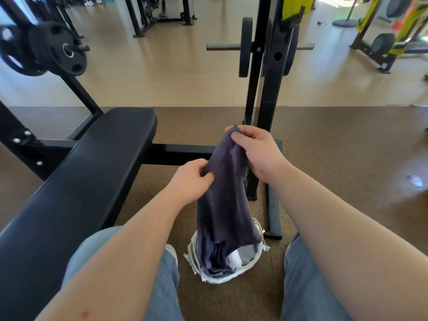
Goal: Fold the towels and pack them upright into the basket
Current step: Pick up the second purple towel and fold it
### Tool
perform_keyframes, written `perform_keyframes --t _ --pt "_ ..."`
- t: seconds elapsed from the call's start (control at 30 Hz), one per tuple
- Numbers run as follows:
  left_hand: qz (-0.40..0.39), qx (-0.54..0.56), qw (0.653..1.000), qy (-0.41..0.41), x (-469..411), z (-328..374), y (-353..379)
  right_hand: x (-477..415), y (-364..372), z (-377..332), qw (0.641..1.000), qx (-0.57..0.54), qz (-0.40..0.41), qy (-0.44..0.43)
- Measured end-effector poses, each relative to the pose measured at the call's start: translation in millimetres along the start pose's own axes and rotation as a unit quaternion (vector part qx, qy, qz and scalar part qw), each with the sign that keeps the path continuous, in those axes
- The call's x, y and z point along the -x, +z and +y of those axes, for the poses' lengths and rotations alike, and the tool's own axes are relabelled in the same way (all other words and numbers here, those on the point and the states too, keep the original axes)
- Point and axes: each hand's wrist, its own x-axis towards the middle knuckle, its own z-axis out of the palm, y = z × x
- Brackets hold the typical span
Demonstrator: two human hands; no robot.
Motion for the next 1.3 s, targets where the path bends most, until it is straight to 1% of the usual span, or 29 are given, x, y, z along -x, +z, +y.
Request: perform_keyframes --t 0.07,0.1,0.17,0.23,0.3,0.4,0.5,0.57,0.63,0.7,0.77,0.83,0.97,1.07,1.1,1.2,1.3 --pt "-0.025 -0.062 0.997 -0.025 -1.2 -9.2 -1.2 -0.8 -2.2 -3.2 0.999 -0.034 0.034 -0.005" --pt "-0.036 -0.087 0.995 -0.040 -1.8 -14.7 -2.6 -1.5 -3.5 -3.0 0.998 -0.030 0.046 -0.008" --pt "-0.032 -0.089 0.993 -0.069 -5.3 -22.9 -7.7 -1.4 -5.9 0.7 0.999 0.022 0.045 0.000" --pt "-0.004 -0.034 0.996 -0.081 -9.7 -25.8 -12.9 -2.3 -7.9 8.7 0.992 0.125 0.021 0.001" --pt "0.032 0.030 0.996 -0.076 -12.0 -24.7 -14.4 -4.2 -9.3 15.5 0.972 0.232 -0.017 -0.016" --pt "0.074 0.090 0.993 -0.035 -8.7 -17.9 -11.4 -3.5 -5.7 20.0 0.945 0.301 -0.120 -0.031" --pt "0.090 0.108 0.990 0.000 -6.0 -9.9 -7.8 -0.1 2.4 21.5 0.932 0.288 -0.222 -0.012" --pt "0.107 0.111 0.988 0.015 -5.4 -6.1 -5.8 2.4 9.0 24.3 0.930 0.269 -0.252 0.001" --pt "0.113 0.113 0.987 0.019 -4.5 -5.1 -5.7 3.7 13.4 24.9 0.930 0.285 -0.232 -0.002" --pt "0.103 0.095 0.990 0.018 -2.7 -5.6 -8.9 2.7 14.1 23.3 0.933 0.307 -0.182 -0.038" --pt "0.091 0.070 0.993 0.021 -2.1 -7.1 -13.3 1.9 11.6 21.4 0.948 0.280 -0.138 -0.065" --pt "0.075 0.057 0.995 0.014 -2.3 -8.6 -16.5 2.1 9.5 20.4 0.960 0.245 -0.110 -0.073" --pt "0.053 0.035 0.998 -0.013 -5.3 -13.0 -19.1 3.2 12.2 21.5 0.964 0.231 -0.099 -0.084" --pt "0.026 0.082 0.996 -0.024 -6.0 -14.7 -19.8 2.0 13.6 22.0 0.975 0.194 -0.059 -0.091" --pt "0.021 0.082 0.996 -0.024 -5.0 -14.7 -19.5 1.3 13.5 21.6 0.979 0.177 -0.044 -0.090" --pt "0.024 0.042 0.999 -0.011 -3.3 -15.1 -18.3 0.0 12.9 19.7 0.989 0.125 -0.030 -0.076" --pt "0.036 0.024 0.999 -0.016 -3.5 -15.7 -19.0 0.2 13.9 19.7 0.992 0.100 -0.025 -0.072"
